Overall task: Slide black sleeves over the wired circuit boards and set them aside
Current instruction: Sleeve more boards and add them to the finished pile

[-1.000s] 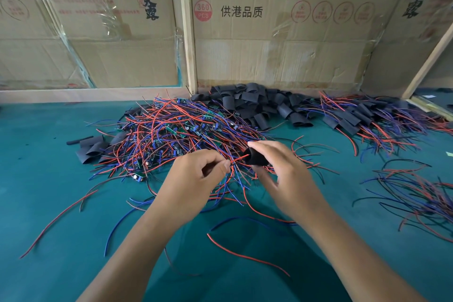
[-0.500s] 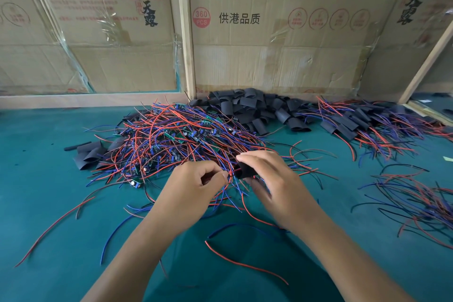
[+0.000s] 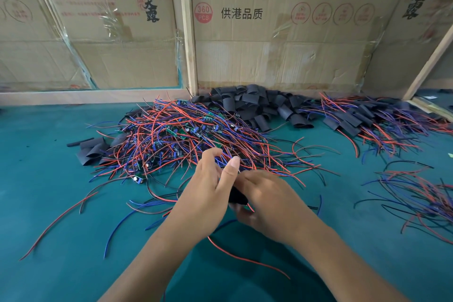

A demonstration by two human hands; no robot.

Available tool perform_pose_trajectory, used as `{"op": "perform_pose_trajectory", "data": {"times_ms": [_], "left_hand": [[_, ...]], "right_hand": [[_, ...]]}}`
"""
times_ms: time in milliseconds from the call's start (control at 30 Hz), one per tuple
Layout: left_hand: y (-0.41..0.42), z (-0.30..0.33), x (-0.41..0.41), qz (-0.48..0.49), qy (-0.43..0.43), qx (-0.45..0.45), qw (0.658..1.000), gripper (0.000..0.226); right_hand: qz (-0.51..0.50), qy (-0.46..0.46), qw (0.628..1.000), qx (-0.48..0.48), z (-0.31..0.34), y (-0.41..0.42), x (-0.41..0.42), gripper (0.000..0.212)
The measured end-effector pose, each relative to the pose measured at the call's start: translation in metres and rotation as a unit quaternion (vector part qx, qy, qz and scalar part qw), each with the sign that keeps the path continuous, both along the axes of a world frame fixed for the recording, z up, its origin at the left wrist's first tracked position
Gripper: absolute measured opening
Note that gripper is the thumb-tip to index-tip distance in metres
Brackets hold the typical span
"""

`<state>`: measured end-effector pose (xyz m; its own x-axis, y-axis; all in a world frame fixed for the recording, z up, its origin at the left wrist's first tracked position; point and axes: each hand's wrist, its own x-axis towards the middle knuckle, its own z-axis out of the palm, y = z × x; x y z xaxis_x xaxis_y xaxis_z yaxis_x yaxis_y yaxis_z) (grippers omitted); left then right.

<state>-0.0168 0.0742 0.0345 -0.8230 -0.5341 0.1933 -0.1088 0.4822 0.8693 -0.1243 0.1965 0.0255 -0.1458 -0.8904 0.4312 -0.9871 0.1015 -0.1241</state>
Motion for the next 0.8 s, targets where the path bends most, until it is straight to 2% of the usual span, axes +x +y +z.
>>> {"op": "perform_pose_trajectory", "data": {"times_ms": [133, 200, 300, 367, 400, 533, 667, 800], "left_hand": [[0.003, -0.001, 0.001, -0.005, -0.027, -0.019, 0.999, 0.068], [-0.001, 0.001, 0.000, 0.000, -0.038, -0.027, 0.999, 0.062], [-0.019, 0.005, 0.003, 0.025, -0.067, -0.093, 0.993, 0.037], [-0.035, 0.010, 0.012, 0.023, -0.101, -0.140, 0.985, 0.016], [-0.042, 0.013, 0.017, 0.008, -0.126, -0.155, 0.980, 0.013], [-0.050, 0.013, 0.030, -0.086, -0.218, -0.206, 0.950, 0.023], [-0.039, 0.005, 0.021, -0.101, -0.234, -0.241, 0.937, 0.028], [-0.036, 0.003, 0.016, -0.099, -0.229, -0.265, 0.931, 0.018]], "right_hand": [[0.004, -0.068, 0.997, 0.027, -0.003, -0.001, 0.005, 0.051], [0.004, -0.092, 0.995, 0.026, -0.003, -0.002, 0.005, 0.052], [0.001, -0.121, 0.993, 0.013, -0.003, 0.001, 0.001, 0.035], [-0.009, -0.132, 0.991, 0.013, -0.001, 0.003, -0.003, 0.032], [-0.013, -0.136, 0.991, 0.015, 0.000, 0.004, -0.006, 0.032], [-0.023, -0.131, 0.991, 0.019, 0.003, 0.009, -0.014, 0.033], [-0.040, -0.132, 0.990, 0.026, 0.006, 0.013, -0.021, 0.036], [-0.048, -0.130, 0.990, 0.029, 0.006, 0.015, -0.023, 0.037]]}}
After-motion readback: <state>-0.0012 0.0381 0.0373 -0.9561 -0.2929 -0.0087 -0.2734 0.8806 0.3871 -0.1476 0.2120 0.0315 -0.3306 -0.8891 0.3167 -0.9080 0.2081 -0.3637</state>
